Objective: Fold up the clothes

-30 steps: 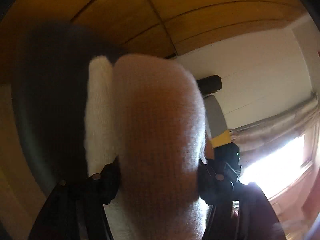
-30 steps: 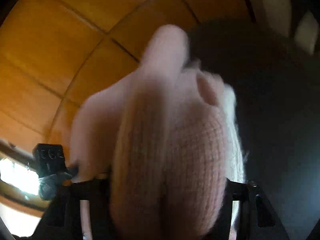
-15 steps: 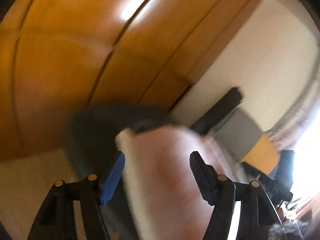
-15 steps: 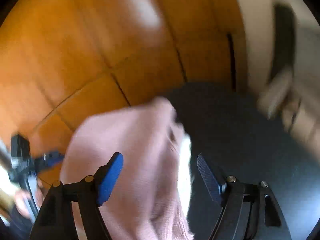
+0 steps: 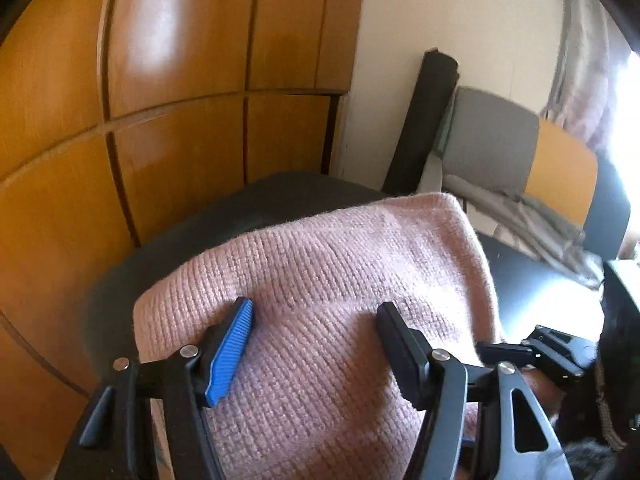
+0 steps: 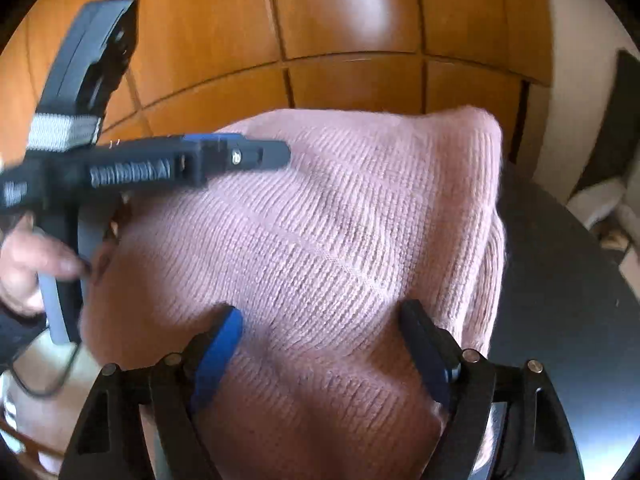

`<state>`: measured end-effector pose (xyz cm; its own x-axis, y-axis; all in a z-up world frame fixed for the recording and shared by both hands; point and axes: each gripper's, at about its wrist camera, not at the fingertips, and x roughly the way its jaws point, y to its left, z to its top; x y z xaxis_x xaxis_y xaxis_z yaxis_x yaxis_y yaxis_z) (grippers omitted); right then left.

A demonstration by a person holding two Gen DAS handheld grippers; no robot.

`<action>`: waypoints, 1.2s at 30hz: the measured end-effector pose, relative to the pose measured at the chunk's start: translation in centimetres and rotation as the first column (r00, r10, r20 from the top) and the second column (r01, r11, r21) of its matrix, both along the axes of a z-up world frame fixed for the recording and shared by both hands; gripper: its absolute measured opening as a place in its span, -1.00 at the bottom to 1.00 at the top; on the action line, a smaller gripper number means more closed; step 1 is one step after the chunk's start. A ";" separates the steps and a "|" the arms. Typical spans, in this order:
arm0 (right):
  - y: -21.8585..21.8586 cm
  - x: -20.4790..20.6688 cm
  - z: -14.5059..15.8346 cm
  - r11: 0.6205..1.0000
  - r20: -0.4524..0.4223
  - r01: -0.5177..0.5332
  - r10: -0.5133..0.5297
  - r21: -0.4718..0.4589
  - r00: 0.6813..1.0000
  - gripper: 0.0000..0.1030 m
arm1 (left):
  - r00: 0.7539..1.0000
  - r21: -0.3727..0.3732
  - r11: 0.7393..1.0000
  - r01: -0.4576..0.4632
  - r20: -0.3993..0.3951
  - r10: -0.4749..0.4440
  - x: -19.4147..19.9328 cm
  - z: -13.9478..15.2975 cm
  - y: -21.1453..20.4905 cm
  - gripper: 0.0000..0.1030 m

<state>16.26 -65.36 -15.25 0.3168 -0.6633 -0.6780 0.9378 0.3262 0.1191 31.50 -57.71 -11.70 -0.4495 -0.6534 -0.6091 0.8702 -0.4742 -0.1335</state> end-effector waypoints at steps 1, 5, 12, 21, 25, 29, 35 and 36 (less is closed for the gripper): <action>-0.4 0.2 0.0 1.000 -0.002 0.001 -0.001 -0.005 1.000 0.60 | 1.000 0.004 1.000 -0.010 -0.014 0.011 0.6 0.0 0.0 0.26; -1.7 1.4 0.2 1.000 -0.031 -0.010 0.010 -0.002 0.999 0.65 | 0.998 -0.008 0.999 -0.052 -0.029 0.052 0.8 0.4 -2.1 0.26; 6.3 0.7 6.0 0.997 -0.029 0.069 -0.070 -0.038 0.997 0.69 | 0.993 -0.073 0.992 -0.103 -0.056 0.100 2.5 7.0 -2.4 0.30; 23.9 -9.3 6.4 0.873 0.048 0.480 -0.485 0.082 0.873 0.98 | 0.978 -0.062 0.976 0.209 -0.004 -0.210 -8.6 6.2 10.7 0.42; 36.0 -15.8 4.1 0.678 -0.026 0.709 -0.719 0.191 0.695 1.00 | 0.908 0.025 0.908 0.418 0.008 -0.418 -15.9 3.1 17.2 0.43; 47.9 -20.5 3.2 0.443 -0.080 0.867 -0.879 0.230 0.470 1.00 | 0.833 0.104 0.829 0.549 0.015 -0.553 -21.3 0.9 22.5 0.42; 59.9 -22.0 3.6 0.196 -0.097 0.947 -0.969 0.253 0.227 1.00 | 0.758 0.240 0.742 0.626 0.038 -0.652 -25.9 -2.4 28.1 0.42; 61.1 -21.8 3.3 0.186 -0.099 0.950 -0.971 0.251 0.216 1.00 | 0.755 0.266 0.736 0.622 0.041 -0.654 -26.2 -2.9 28.8 0.42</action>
